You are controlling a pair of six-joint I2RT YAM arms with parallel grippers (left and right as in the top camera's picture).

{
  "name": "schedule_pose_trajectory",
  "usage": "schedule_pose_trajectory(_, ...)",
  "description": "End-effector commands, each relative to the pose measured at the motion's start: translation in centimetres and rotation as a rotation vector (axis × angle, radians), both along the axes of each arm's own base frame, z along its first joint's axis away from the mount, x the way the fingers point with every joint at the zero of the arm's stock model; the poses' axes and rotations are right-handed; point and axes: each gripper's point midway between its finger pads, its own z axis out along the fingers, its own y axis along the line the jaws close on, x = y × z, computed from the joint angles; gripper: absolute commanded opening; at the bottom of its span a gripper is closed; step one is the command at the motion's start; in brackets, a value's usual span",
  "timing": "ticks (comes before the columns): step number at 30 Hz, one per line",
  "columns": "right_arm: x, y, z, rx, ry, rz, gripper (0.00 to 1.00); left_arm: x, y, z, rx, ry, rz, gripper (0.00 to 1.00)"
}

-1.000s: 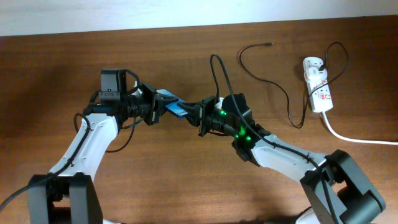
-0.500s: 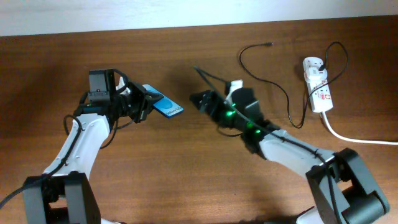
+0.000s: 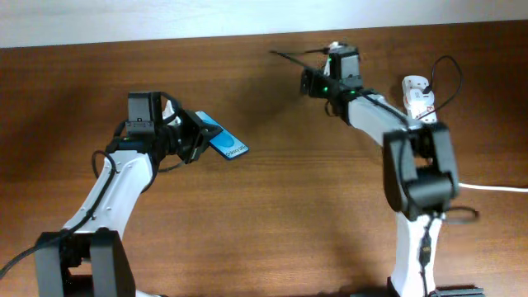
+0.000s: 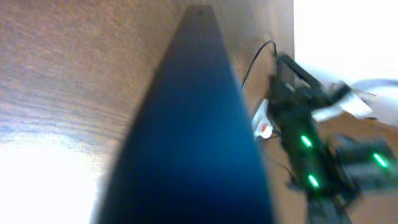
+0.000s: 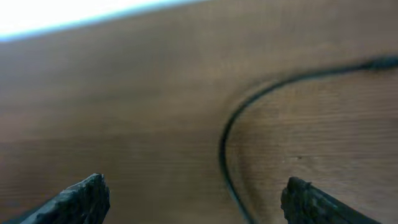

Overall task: Plug charger to phone and switch on socket
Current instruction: 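Grasp the black USB-C cable end with the right gripper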

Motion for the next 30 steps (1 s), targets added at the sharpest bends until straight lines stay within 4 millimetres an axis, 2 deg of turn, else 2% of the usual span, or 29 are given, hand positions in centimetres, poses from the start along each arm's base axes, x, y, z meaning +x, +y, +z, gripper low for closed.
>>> schedule_pose_trajectory(1, 2.3, 0.0, -2.2, -0.049, -0.009, -0.01, 0.88, 0.0, -0.4, 0.9, -0.002, -0.038, -0.024, 0.0)
schedule_pose_trajectory(4, 2.1, -0.1, -3.5, -0.056, 0.019, -0.01, 0.57, 0.2, -0.1, 0.7, 0.013, -0.038, -0.013, 0.0)
schedule_pose_trajectory(5, 1.5, -0.2, -4.1, -0.069, 0.051, -0.002, 0.38, 0.3, 0.0, 0.7, 0.021, -0.039, -0.006, 0.0)
schedule_pose_trajectory(6, 0.4, -0.4, -5.2, -0.087, 0.114, 0.007, 0.28, 0.3, 0.1, 0.6, 0.024, -0.039, -0.004, 0.0)
schedule_pose_trajectory(8, -2.9, -0.8, -7.5, -0.112, 0.279, 0.016, 0.17, 0.3, 0.1, 0.6, 0.024, -0.039, -0.004, 0.0)
schedule_pose_trajectory(9, -4.8, -0.8, -8.1, -0.115, 0.361, 0.029, 0.14, 0.3, 0.1, 0.6, 0.024, -0.039, -0.004, 0.0)
schedule_pose_trajectory(11, -8.4, -0.4, -7.7, -0.117, 0.5, 0.059, 0.11, 0.3, 0.1, 0.6, 0.024, -0.039, -0.004, 0.0)
schedule_pose_trajectory(13, -13.6, 0.4, -5.6, -0.14, 0.673, 0.1, 0.1, 0.3, 0.0, 0.6, 0.023, -0.039, -0.005, 0.0)
schedule_pose_trajectory(15, -20.1, 1.6, -3.4, -0.154, 0.885, 0.161, 0.11, 0.2, 0.0, 0.7, 0.021, -0.038, -0.007, 0.0)
schedule_pose_trajectory(16, -22.5, 2.0, -2.6, -0.177, 0.962, 0.183, 0.11, 0.2, -0.1, 0.7, 0.017, -0.038, -0.009, 0.0)
schedule_pose_trajectory(17, -24.2, 2.4, -2.2, -0.204, 1.017, 0.203, 0.11, 0.2, -0.1, 0.7, 0.015, -0.038, -0.011, 0.0)
schedule_pose_trajectory(19, -25.2, 3.5, -2.1, -0.225, 1.036, 0.23, 0.11, 0.2, -0.2, 0.8, 0.011, -0.038, -0.014, 0.0)
schedule_pose_trajectory(20, -24.8, 3.7, -2.0, -0.214, 1.025, 0.199, 0.12, 0.1, -0.2, 0.8, 0.008, -0.038, -0.016, 0.0)
schedule_pose_trajectory(21, -24.3, 3.7, -1.7, -0.19, 1.016, 0.143, 0.19, 0.1, -0.2, 0.8, 0.008, -0.038, -0.016, 0.0)
schedule_pose_trajectory(22, -23.4, 3.4, -1.2, -0.16, 1.001, 0.083, 0.38, 0.1, -0.2, 0.8, 0.008, -0.038, -0.016, 0.0)
schedule_pose_trajectory(23, -22.5, 3.0, -0.8, -0.136, 0.983, 0.044, 0.52, 0.1, -0.2, 0.8, 0.008, -0.038, -0.016, 0.0)
schedule_pose_trajectory(24, -21.9, 2.6, -0.6, -0.123, 0.972, 0.029, 0.55, 0.1, -0.2, 0.8, 0.008, -0.038, -0.016, 0.0)
schedule_pose_trajectory(26, -20.8, 1.6, -0.6, -0.087, 0.948, -0.03, 0.87, 0.1, -0.2, 0.8, 0.005, -0.038, -0.018, 0.01)
schedule_pose_trajectory(28, -19.7, 1.3, -0.7, 0.0, 0.932, -0.127, 0.88, 0.1, -0.2, 0.8, 0.005, -0.038, -0.018, 0.03)
schedule_pose_trajectory(29, -19.3, 2.0, -0.6, 0.065, 0.934, -0.138, 0.95, 0.1, -0.3, 0.8, 0.005, -0.038, -0.018, 0.03)
schedule_pose_trajectory(30, -18.8, 4.1, -0.2, 0.19, 0.935, -0.085, 0.99, 0.1, -0.2, 0.8, 0.005, -0.038, -0.018, 0.03)
